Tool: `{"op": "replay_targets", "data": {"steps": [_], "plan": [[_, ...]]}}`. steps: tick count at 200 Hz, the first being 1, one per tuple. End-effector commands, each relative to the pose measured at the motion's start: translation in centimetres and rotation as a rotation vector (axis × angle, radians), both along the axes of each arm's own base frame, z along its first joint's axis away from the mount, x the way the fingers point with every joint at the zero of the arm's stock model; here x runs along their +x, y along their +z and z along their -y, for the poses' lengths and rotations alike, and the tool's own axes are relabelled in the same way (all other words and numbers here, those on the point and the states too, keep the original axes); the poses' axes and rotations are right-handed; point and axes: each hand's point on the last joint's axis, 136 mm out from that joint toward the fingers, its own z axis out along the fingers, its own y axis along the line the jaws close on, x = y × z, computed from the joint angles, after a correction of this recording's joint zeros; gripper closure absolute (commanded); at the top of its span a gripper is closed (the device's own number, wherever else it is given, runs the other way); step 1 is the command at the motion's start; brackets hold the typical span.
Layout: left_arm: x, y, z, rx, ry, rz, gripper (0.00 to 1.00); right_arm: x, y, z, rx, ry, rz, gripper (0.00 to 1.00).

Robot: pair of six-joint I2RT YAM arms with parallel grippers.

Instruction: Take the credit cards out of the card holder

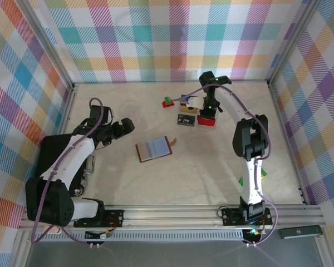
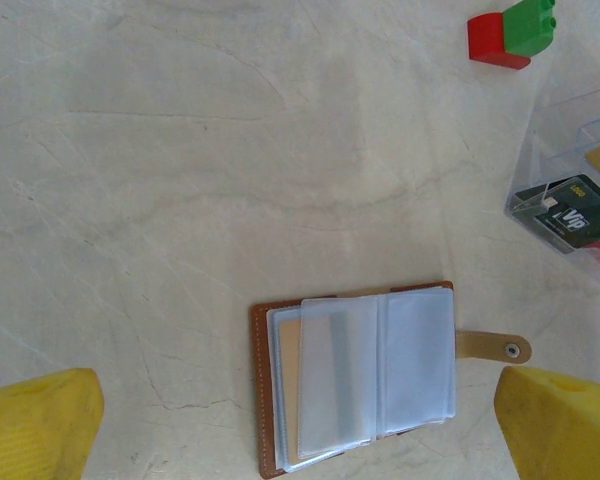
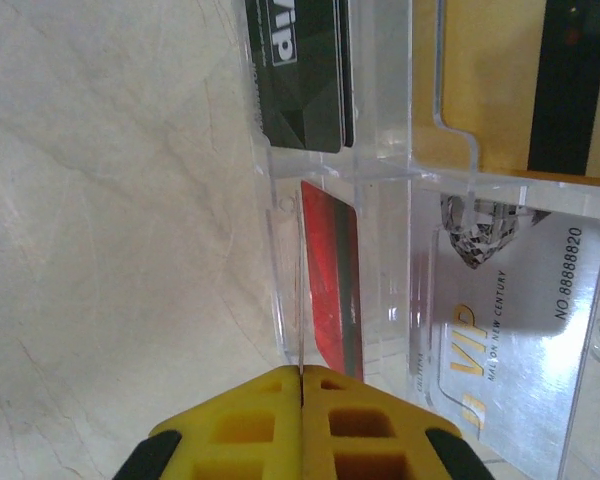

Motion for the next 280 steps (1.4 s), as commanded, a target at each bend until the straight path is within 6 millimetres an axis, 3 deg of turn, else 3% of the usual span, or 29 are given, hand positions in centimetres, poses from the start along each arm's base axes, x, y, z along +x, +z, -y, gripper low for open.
{"op": "replay_targets", "data": {"steps": [1, 118, 176, 195, 227, 261, 280], "plan": [[0.2, 0.0, 0.0, -0.023, 0.015, 0.004, 0.00, 0.4, -0.5, 0.8, -0.039, 0.033, 0.002, 1.00], [-0.4, -0.7, -0.2, -0.022, 0.025, -0.018, 0.00, 1.7, -2.6, 0.8, -0.029, 0.066, 0.001, 1.00], [-0.5, -0.7, -0.1, -0.029, 0.024, -0.021, 0.00, 2.7, -2.7, 0.9, -0.019, 0.039, 0.034, 0.85], [-0.6, -0.7, -0.1, -0.026, 0.026, -0.022, 0.00, 3.3, -2.3, 0.9, -0.016, 0.023, 0.061, 0.80], [-0.8, -0.6, -0.2, -0.027, 0.028, -0.020, 0.00, 3.8, -1.2, 0.8, 0.002, 0.004, 0.098, 0.80], [-1.1, -0.4, -0.6, -0.013, 0.044, -0.012, 0.00, 3.0, 2.0, -0.8, 0.123, -0.021, 0.119, 0.78], [-1.4, -0.5, -1.1, -0.001, 0.069, -0.010, 0.00, 1.9, 4.0, -2.1, 0.219, -0.059, 0.114, 0.72]]}}
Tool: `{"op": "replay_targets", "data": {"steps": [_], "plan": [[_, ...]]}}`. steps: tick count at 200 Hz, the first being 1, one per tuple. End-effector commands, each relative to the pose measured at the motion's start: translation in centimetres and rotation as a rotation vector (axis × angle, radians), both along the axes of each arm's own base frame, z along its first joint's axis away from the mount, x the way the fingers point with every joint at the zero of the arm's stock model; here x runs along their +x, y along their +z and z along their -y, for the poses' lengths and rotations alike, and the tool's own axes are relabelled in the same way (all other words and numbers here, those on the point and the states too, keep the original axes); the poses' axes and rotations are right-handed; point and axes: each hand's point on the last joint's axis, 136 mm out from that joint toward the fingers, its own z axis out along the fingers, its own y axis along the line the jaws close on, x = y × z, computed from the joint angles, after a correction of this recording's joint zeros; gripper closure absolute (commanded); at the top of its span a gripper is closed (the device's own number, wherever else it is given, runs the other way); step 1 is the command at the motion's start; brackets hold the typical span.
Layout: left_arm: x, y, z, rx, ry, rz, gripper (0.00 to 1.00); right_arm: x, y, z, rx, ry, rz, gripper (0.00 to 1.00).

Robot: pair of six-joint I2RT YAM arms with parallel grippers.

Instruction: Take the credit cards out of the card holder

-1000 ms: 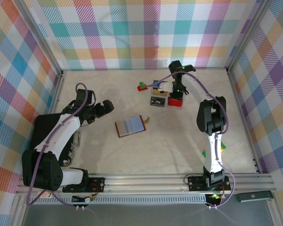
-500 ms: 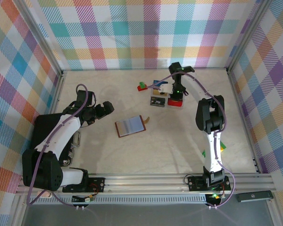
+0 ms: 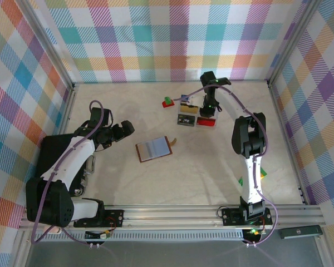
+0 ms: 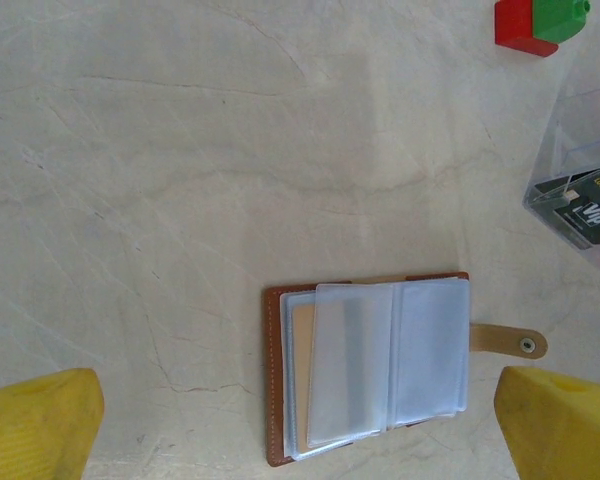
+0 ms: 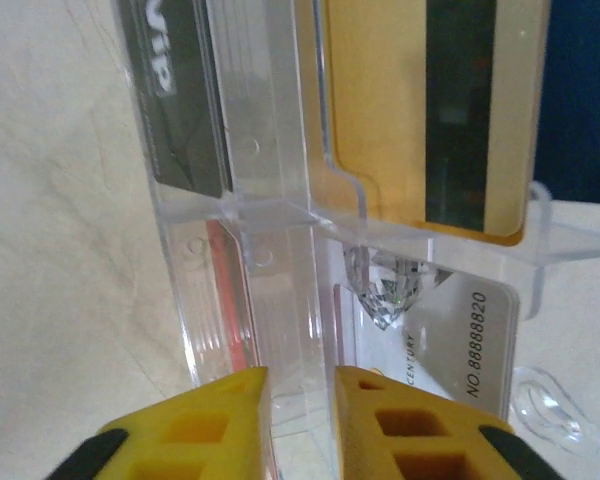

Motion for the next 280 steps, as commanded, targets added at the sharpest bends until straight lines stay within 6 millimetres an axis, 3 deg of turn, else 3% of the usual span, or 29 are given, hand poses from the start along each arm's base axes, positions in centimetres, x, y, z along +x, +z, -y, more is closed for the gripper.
{"op": "replay_targets", "data": {"steps": [1, 55, 72, 93, 107, 141, 168, 223, 255, 280], "plan": [[-0.6, 0.4, -0.9, 0.009, 0.045, 0.016, 0.00, -1.4, 5.3, -1.9, 0.171, -0.042, 0.036, 0.71], [-1.8, 0.5, -2.4, 0.037, 0.099, 0.019, 0.00, -5.0, 8.8, -6.4, 0.389, -0.217, 0.096, 0.56], [-2.0, 0.6, -2.8, 0.036, 0.108, 0.019, 0.00, -6.4, 9.6, -8.2, 0.449, -0.319, 0.092, 0.53], [-2.4, 0.6, -3.2, 0.030, 0.118, 0.005, 0.00, -7.9, 9.7, -9.7, 0.491, -0.520, 0.039, 0.42], [-2.6, 0.5, -3.6, 0.020, 0.126, -0.004, 0.00, -9.6, 9.0, -11.3, 0.506, -0.568, -0.032, 0.43], [-3.0, -0.1, -4.6, -0.005, 0.153, -0.024, 0.00, -11.2, 7.2, -14.1, 0.566, -0.740, -0.064, 0.41], [-3.1, -0.5, -5.4, -0.027, 0.178, -0.030, 0.00, -12.6, 4.3, -15.4, 0.478, -0.823, -0.110, 0.35], [-2.8, -1.4, -6.6, -0.067, 0.227, -0.026, 0.00, -14.9, 0.5, -21.4, 0.424, -0.766, -0.176, 0.24], [-2.5, -1.6, -6.8, -0.073, 0.236, -0.029, 0.00, -16.1, -1.1, -24.8, 0.390, -0.706, -0.184, 0.25], [-2.2, -1.9, -6.9, -0.072, 0.231, -0.040, 0.00, -17.1, -2.2, -26.5, 0.349, -0.652, -0.189, 0.32]]}}
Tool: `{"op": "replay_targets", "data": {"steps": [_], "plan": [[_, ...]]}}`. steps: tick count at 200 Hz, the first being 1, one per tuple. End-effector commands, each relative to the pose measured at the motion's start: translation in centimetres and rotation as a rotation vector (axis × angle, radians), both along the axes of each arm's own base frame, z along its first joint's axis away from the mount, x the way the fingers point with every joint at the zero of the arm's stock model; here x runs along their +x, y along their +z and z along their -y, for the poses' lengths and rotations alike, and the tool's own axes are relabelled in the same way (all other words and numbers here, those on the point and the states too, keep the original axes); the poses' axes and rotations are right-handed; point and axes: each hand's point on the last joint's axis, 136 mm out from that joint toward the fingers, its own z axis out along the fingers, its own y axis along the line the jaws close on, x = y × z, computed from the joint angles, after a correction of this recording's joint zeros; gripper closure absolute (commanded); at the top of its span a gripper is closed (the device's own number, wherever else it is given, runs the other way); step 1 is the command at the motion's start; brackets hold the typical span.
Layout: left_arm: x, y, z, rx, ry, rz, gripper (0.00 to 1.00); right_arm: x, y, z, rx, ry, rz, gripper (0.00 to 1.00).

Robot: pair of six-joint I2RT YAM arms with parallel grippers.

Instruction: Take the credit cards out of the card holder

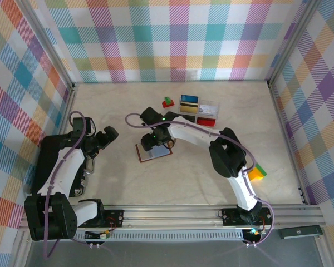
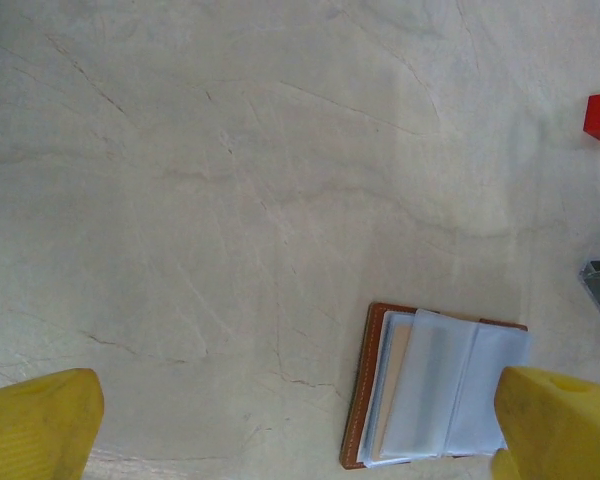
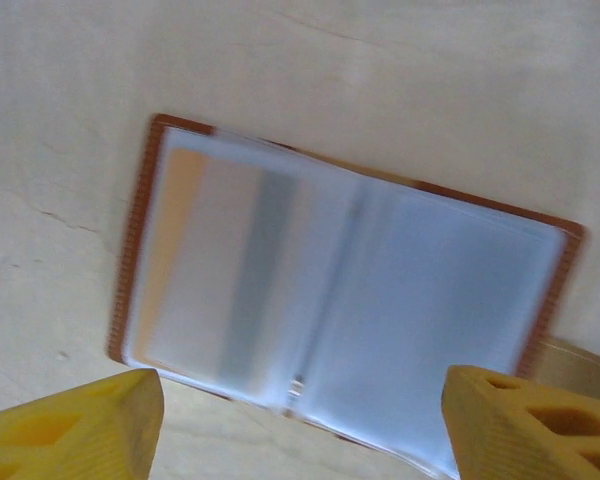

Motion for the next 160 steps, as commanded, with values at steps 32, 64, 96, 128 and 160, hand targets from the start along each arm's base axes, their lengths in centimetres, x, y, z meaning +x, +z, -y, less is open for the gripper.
{"op": "replay_targets", "data": {"steps": [32, 64, 96, 128, 160], "plan": [[0.7, -0.5, -0.7, -0.008, 0.029, -0.016, 0.00, -2.3, -1.5, -2.5, -0.061, 0.119, -0.016, 0.43], [0.3, -1.2, -1.5, -0.008, 0.081, -0.055, 0.00, -3.0, -2.6, -2.9, -0.077, 0.157, -0.044, 0.45], [0.3, -1.5, -1.6, -0.030, 0.104, -0.056, 0.00, -3.2, -4.0, -2.8, -0.114, 0.177, -0.075, 0.51], [0.4, -1.4, -1.4, -0.045, 0.100, -0.055, 0.00, -2.9, -5.1, -2.6, -0.150, 0.183, -0.069, 0.51], [0.3, -1.6, -1.3, -0.052, 0.104, -0.064, 0.00, -2.9, -6.4, -1.8, -0.190, 0.167, -0.077, 0.53]]}}
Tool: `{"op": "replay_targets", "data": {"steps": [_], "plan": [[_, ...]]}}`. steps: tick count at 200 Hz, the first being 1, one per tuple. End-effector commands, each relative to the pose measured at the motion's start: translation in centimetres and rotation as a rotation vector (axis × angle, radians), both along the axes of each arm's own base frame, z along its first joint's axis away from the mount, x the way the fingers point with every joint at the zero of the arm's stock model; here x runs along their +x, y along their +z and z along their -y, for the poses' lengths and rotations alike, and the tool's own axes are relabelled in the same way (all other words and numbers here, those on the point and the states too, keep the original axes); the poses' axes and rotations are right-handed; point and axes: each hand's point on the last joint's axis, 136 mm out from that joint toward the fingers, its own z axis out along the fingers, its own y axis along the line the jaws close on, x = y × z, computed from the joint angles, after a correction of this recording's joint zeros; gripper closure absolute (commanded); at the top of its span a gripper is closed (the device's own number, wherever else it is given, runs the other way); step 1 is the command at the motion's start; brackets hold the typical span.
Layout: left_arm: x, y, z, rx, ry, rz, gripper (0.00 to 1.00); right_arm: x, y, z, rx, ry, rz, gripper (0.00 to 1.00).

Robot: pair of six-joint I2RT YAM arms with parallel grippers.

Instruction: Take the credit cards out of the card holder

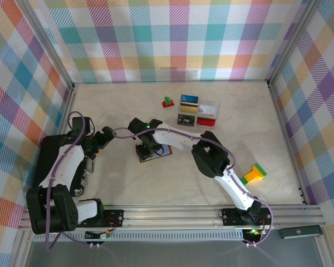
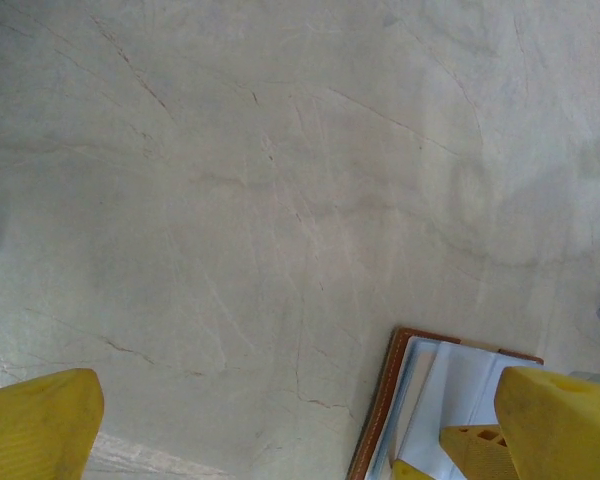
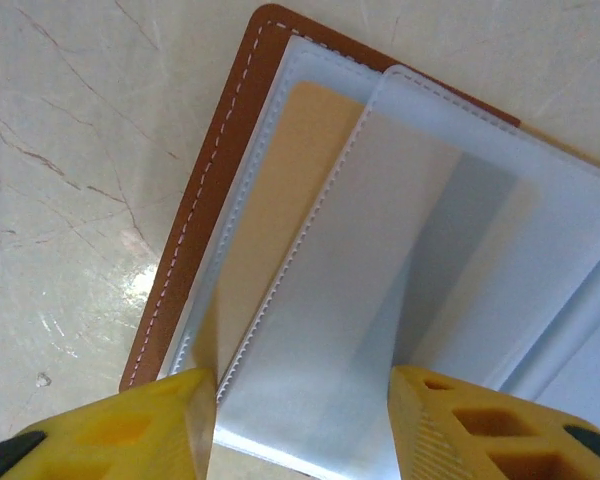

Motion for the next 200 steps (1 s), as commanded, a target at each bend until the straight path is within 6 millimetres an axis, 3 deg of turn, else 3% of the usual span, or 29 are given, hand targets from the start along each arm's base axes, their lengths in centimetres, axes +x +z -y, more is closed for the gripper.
{"op": "replay_targets", "data": {"steps": [1, 36, 61, 122, 164, 200], "plan": [[-0.1, -0.1, -0.3, -0.021, 0.028, -0.009, 0.00, -0.3, -1.3, 0.9, -0.061, 0.008, -0.014, 0.54], [-0.1, -0.4, 0.1, -0.048, 0.027, -0.015, 0.00, -0.6, -2.1, 1.0, -0.061, -0.007, -0.031, 0.64], [0.1, -0.7, 1.0, -0.093, 0.001, -0.016, 0.03, -0.4, -1.4, 0.7, -0.022, -0.031, -0.024, 0.68], [1.1, -1.3, 5.1, -0.245, -0.102, -0.028, 0.30, 1.3, 1.8, 0.7, 0.145, -0.164, 0.008, 0.80], [1.1, -2.7, 8.5, -0.299, -0.178, -0.068, 0.49, 2.8, 3.0, 2.7, 0.142, -0.265, 0.115, 0.78], [1.3, -3.6, 11.2, -0.328, -0.229, -0.095, 0.58, 4.0, 3.2, 5.4, 0.120, -0.388, 0.171, 0.74]]}}
